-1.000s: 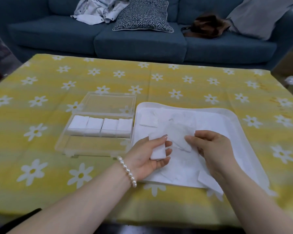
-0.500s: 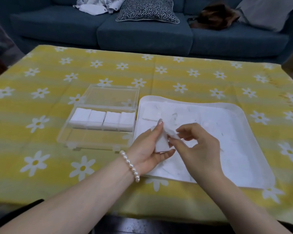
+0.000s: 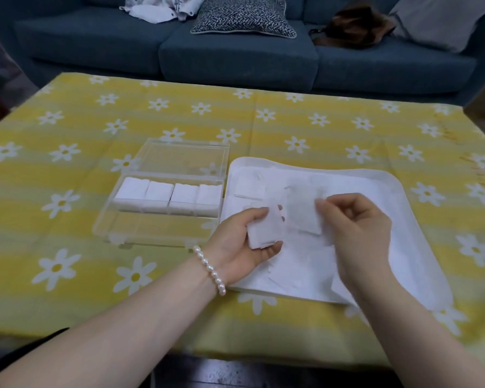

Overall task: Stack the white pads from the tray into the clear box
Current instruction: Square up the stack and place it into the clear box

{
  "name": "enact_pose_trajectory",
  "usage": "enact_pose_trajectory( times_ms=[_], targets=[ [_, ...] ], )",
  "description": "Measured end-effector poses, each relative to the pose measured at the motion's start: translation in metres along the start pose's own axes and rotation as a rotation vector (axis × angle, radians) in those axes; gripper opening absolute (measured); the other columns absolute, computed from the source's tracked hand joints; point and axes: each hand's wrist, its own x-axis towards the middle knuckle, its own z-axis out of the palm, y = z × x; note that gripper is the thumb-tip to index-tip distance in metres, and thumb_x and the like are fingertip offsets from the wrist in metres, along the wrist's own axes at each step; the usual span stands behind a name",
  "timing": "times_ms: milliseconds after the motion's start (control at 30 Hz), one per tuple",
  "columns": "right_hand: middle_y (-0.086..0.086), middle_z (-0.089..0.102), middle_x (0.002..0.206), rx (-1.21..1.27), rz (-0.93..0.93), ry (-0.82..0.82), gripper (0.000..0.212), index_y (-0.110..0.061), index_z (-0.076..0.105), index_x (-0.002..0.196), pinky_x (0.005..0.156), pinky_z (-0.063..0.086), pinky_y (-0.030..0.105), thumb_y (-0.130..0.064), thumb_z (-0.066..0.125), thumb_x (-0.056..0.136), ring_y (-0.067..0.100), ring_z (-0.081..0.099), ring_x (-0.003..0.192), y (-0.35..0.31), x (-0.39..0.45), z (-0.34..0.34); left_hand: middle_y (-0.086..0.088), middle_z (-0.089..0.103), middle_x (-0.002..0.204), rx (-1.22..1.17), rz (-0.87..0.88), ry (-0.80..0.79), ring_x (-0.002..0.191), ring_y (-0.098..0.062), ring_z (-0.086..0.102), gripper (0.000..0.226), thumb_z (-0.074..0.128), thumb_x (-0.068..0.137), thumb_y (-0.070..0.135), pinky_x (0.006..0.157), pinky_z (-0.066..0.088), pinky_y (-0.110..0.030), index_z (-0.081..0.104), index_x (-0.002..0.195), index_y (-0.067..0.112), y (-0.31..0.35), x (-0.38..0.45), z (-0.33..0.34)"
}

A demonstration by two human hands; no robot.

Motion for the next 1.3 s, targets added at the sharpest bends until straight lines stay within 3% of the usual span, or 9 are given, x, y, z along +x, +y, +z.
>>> enact_pose_trajectory(
  times_ms=[233, 400, 533, 633, 700, 800, 967, 1067, 1300],
  targets=[
    [-0.014, 0.059, 0.073, -0.280, -0.079, -0.051, 0.028, -0.025, 0.059, 0.071, 0.059, 0.042, 0.024, 0.003, 0.058, 0.076, 0.002, 0.051, 0.057, -0.004, 0.020, -0.020, -0.014, 0.070, 0.083, -0.019, -0.095, -0.185, 0.074, -0.028, 0.070, 0.019, 0.051, 0.083, 0.012, 0.070, 0.057, -0.040, 0.061, 0.096, 0.004, 0.001, -0.006, 0.002],
    [-0.011, 0.051, 0.046, -0.411, -0.172, -0.151, 0.037, -0.024, 0.059, 0.062, 0.039, 0.031, 0.014, 0.006, 0.042, 0.077, 0.008, 0.039, 0.039, 0.000, 0.017, -0.019, -0.007, 0.061, 0.075, 0.045, -0.106, -0.138, 0.066, -0.022, 0.064, 0.036, 0.067, 0.072, 0.036, 0.062, 0.057, -0.034, 0.060, 0.097, 0.010, -0.003, -0.005, 0.002],
    [-0.012, 0.051, 0.047, -0.590, -0.300, -0.419, 0.030, -0.031, 0.053, 0.059, 0.046, 0.032, 0.017, -0.008, 0.036, 0.068, 0.007, 0.044, 0.047, -0.002, 0.007, -0.011, -0.005, 0.054, 0.073, 0.061, -0.093, -0.092, 0.061, -0.017, 0.056, 0.061, 0.064, 0.063, 0.059, 0.058, 0.056, -0.030, 0.055, 0.099, 0.011, -0.006, -0.001, 0.000],
    [-0.009, 0.051, 0.054, -0.641, -0.332, -0.598, 0.025, -0.032, 0.057, 0.079, 0.054, 0.040, 0.032, -0.027, 0.034, 0.070, 0.009, 0.046, 0.054, -0.002, -0.001, -0.007, -0.003, 0.054, 0.075, 0.077, -0.103, -0.124, 0.063, -0.015, 0.057, 0.068, 0.060, 0.059, 0.064, 0.060, 0.056, -0.029, 0.055, 0.103, 0.011, -0.007, 0.001, -0.001],
    [-0.018, 0.050, 0.057, -0.719, -0.372, -0.680, 0.033, -0.035, 0.057, 0.104, 0.057, 0.036, 0.028, -0.046, 0.045, 0.075, 0.004, 0.048, 0.058, -0.006, -0.005, -0.003, -0.003, 0.056, 0.079, 0.092, -0.120, -0.154, 0.069, -0.015, 0.060, 0.073, 0.061, 0.057, 0.067, 0.064, 0.057, -0.029, 0.055, 0.105, 0.012, -0.007, 0.002, -0.003],
    [-0.020, 0.056, 0.075, -1.031, -0.406, -0.768, 0.077, -0.046, 0.033, 0.134, 0.067, 0.041, 0.025, -0.062, 0.068, 0.067, 0.003, 0.053, 0.073, -0.014, -0.008, 0.003, -0.005, 0.055, 0.080, 0.135, -0.135, -0.203, 0.076, -0.018, 0.060, 0.081, 0.065, 0.054, 0.070, 0.060, 0.056, -0.032, 0.054, 0.109, 0.011, -0.009, 0.003, -0.004],
    [-0.011, 0.067, 0.101, -1.171, -0.475, -0.761, 0.088, -0.043, 0.022, 0.139, 0.070, 0.047, 0.028, -0.066, 0.064, 0.065, 0.014, 0.061, 0.093, -0.009, -0.008, 0.007, -0.009, 0.058, 0.096, 0.249, -0.112, -0.239, 0.088, -0.022, 0.064, 0.091, 0.078, 0.037, 0.068, 0.071, 0.048, -0.033, 0.061, 0.107, 0.012, -0.014, 0.003, -0.002],
    [-0.009, 0.066, 0.094, -1.209, -0.445, -0.738, 0.076, -0.038, 0.034, 0.132, 0.069, 0.047, 0.031, -0.064, 0.061, 0.066, 0.017, 0.061, 0.089, -0.008, -0.009, 0.009, -0.011, 0.056, 0.107, 0.262, -0.103, -0.225, 0.103, -0.025, 0.057, 0.100, 0.084, 0.026, 0.065, 0.077, 0.053, -0.035, 0.062, 0.108, 0.012, -0.018, 0.004, -0.002],
    [-0.007, 0.065, 0.088, -1.237, -0.444, -0.727, 0.067, -0.034, 0.044, 0.121, 0.064, 0.044, 0.030, -0.064, 0.063, 0.064, 0.018, 0.060, 0.086, -0.007, -0.010, 0.013, -0.011, 0.059, 0.098, 0.219, -0.095, -0.201, 0.099, -0.026, 0.058, 0.093, 0.083, 0.034, 0.063, 0.072, 0.056, -0.032, 0.061, 0.106, 0.008, -0.020, 0.005, -0.003]
  ],
)
